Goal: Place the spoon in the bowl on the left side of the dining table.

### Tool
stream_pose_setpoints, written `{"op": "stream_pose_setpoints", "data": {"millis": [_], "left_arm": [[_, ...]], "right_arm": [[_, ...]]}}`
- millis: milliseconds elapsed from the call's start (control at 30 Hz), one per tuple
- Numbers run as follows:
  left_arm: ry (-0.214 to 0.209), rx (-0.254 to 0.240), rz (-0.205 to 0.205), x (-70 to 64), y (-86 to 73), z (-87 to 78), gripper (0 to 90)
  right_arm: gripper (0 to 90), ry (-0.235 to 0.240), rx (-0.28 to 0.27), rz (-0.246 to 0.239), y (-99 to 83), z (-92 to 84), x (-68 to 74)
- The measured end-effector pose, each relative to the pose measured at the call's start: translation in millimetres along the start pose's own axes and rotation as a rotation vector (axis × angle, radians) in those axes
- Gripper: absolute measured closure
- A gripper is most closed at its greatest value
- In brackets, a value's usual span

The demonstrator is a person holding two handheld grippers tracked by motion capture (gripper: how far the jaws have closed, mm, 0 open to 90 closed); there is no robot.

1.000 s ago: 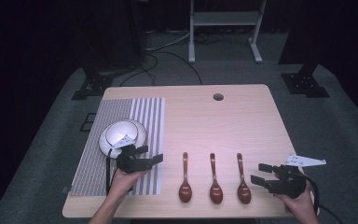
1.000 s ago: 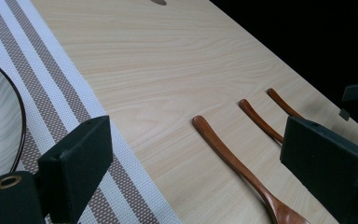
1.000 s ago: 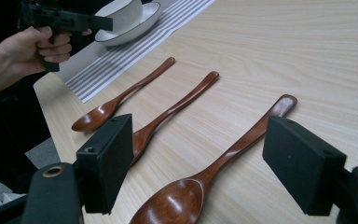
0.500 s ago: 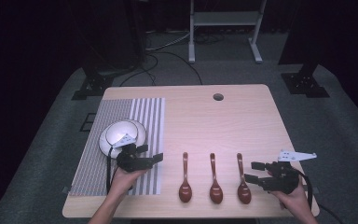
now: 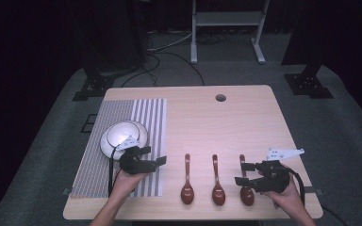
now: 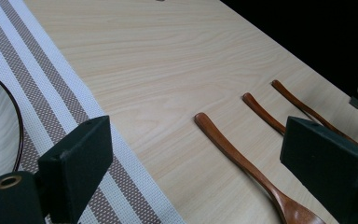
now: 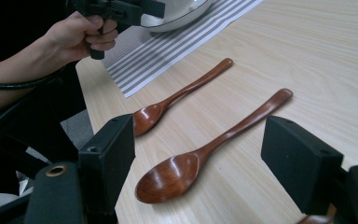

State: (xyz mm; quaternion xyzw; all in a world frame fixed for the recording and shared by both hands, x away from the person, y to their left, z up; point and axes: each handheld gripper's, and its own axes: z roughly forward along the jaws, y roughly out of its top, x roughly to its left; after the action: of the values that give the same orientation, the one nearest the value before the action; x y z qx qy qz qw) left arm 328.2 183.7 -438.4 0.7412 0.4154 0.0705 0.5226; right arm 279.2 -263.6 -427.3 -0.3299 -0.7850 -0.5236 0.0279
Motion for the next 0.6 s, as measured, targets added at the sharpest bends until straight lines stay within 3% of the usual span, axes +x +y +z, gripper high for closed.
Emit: {"op": "stream_pose_setpoints", "data": {"millis": [600], "left_arm": [[-0.003, 0.002, -0.006, 0.9, -3.6, 3.1, 8.3]], "right_arm": [[34.5, 0.092, 0.069, -0.035, 24.8, 35.6, 10.5]]}}
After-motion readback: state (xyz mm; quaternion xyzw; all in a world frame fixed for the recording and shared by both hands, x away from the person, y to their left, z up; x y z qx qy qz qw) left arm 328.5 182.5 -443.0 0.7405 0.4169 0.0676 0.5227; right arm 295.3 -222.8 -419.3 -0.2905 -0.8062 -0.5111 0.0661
